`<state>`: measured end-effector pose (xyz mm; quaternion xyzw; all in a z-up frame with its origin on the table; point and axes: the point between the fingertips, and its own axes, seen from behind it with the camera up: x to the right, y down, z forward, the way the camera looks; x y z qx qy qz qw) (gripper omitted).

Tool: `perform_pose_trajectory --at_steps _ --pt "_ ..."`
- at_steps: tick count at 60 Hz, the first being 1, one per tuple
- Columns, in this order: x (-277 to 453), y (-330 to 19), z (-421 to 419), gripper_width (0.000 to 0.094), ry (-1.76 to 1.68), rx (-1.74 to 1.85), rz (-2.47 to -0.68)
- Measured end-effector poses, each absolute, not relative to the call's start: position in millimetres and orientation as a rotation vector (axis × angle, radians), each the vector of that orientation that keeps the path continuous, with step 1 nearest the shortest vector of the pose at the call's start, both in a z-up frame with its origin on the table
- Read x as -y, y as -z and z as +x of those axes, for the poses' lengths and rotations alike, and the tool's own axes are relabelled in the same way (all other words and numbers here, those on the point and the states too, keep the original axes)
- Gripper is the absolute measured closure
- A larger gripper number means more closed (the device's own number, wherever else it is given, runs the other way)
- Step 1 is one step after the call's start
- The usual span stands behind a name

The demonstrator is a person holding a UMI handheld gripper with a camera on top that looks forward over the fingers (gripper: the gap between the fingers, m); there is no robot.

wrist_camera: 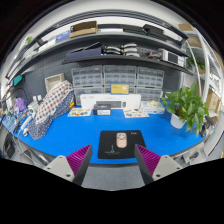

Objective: Arrange mouse

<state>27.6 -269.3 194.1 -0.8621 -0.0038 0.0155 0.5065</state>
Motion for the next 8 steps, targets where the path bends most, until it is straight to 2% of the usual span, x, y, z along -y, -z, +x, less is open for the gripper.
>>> perform_pose_trajectory --at_steps 8 --pt "283.2 -194.5 22.6 0.0081 -0.041 0.017 -2.08"
